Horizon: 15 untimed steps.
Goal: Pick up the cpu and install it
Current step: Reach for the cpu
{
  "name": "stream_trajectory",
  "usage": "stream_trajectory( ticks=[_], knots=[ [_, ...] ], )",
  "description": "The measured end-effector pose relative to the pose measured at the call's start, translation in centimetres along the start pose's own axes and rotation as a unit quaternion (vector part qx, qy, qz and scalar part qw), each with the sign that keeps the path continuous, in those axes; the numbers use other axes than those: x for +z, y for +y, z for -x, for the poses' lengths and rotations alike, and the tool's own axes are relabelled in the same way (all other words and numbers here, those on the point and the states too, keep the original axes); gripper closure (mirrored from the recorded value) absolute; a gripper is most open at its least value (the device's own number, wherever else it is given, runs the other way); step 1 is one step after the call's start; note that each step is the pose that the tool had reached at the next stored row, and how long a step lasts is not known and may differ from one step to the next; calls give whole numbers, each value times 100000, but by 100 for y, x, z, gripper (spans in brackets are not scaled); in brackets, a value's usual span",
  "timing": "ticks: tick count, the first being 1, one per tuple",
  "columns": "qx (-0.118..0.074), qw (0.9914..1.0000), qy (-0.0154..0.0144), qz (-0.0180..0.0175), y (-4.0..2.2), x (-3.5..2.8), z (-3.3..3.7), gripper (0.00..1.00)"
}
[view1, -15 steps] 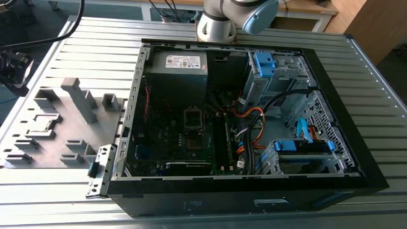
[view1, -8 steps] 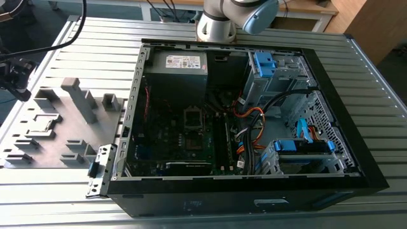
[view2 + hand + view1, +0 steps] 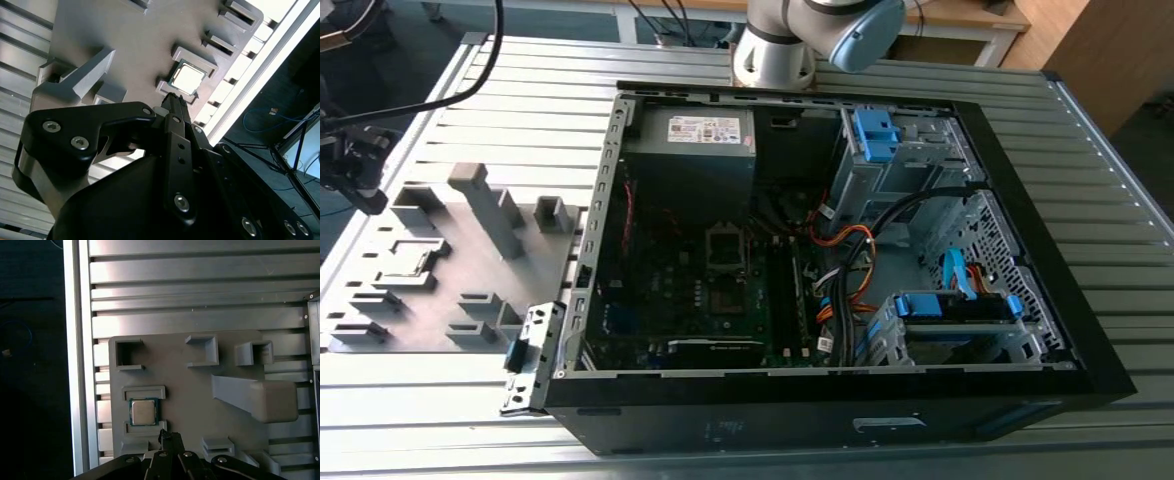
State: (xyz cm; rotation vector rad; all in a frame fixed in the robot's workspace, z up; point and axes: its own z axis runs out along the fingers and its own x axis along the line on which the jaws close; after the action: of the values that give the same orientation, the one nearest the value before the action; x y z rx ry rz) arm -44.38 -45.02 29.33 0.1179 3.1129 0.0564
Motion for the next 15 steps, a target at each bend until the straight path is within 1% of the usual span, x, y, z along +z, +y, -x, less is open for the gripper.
stream_trajectory(
  ticks=[3, 7, 15],
  knots=[
    [-5, 100000, -7, 4, 0, 5, -1, 89],
    [-3, 100000, -9, 4, 0, 29, -20, 89],
    [18, 100000, -8, 1, -4, 79, -75, 89]
  ],
)
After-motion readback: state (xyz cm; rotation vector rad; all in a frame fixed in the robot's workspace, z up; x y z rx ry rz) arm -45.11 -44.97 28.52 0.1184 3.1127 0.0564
